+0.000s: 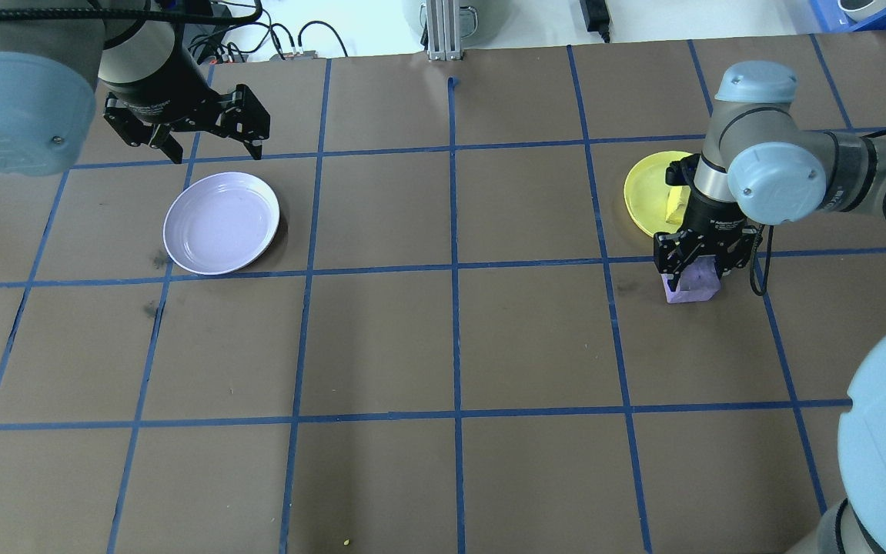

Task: Sort blocks by color into plates

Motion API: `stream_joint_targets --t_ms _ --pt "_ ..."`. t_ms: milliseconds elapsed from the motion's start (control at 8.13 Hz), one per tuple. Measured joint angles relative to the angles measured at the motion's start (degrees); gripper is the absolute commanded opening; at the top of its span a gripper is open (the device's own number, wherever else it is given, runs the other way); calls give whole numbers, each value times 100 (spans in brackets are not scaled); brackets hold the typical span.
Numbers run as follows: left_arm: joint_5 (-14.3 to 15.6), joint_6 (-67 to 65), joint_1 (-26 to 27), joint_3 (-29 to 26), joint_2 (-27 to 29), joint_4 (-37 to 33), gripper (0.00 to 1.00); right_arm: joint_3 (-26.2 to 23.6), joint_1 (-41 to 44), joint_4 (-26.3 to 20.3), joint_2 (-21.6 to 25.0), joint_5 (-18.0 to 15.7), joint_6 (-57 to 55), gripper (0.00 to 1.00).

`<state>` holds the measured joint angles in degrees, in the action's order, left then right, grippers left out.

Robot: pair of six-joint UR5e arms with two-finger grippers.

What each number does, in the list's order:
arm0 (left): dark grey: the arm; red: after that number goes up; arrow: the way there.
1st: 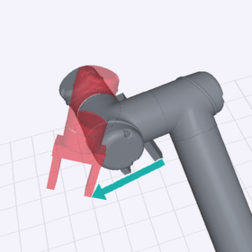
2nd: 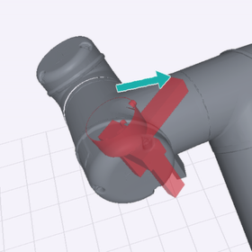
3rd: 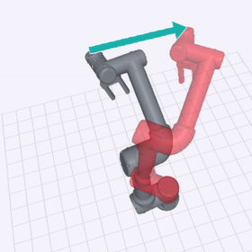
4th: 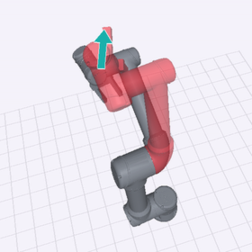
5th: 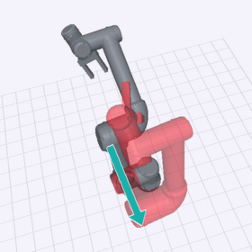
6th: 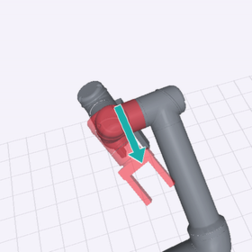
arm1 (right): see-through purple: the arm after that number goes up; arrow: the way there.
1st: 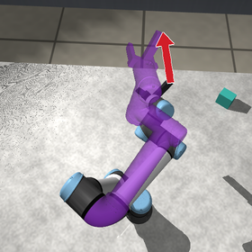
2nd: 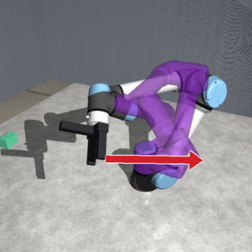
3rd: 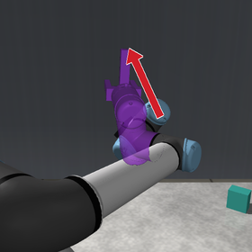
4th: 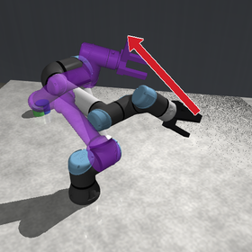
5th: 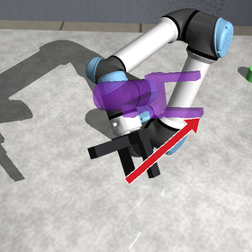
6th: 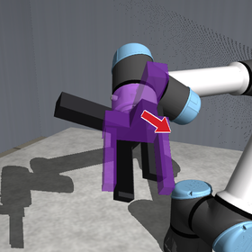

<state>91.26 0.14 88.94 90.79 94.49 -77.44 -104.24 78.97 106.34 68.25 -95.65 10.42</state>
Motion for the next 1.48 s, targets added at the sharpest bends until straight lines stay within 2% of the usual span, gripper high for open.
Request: stream_joint_targets --t_ms 123,369,738,861,984,1230,1352,1475 --pt "1 0 0 0 4 1 100 23 25 -42 142 140 -148 19" --pt "2 -13 0 4 9 1 100 60 442 -164 480 739 -734 22" --pt "5 -15 -5 5 11 1 100 429 1842 -156 543 1260 -2028 24" --pt "5 -9 -7 3 10 1 100 552 2325 -35 485 1464 -2426 25" --pt "-2 -3 -7 1 12 -3 100 682 2782 230 318 1577 -2737 31" --pt "-1 3 -14 0 25 -33 100 1018 3495 661 -191 1643 -3177 33" --pt "8 -15 -15 3 48 -55 100 1183 3721 788 -459 1628 -3297 66" --pt "14 -26 -14 7 50 -93 100 1287 3859 899 -664 1578 -3357 78"
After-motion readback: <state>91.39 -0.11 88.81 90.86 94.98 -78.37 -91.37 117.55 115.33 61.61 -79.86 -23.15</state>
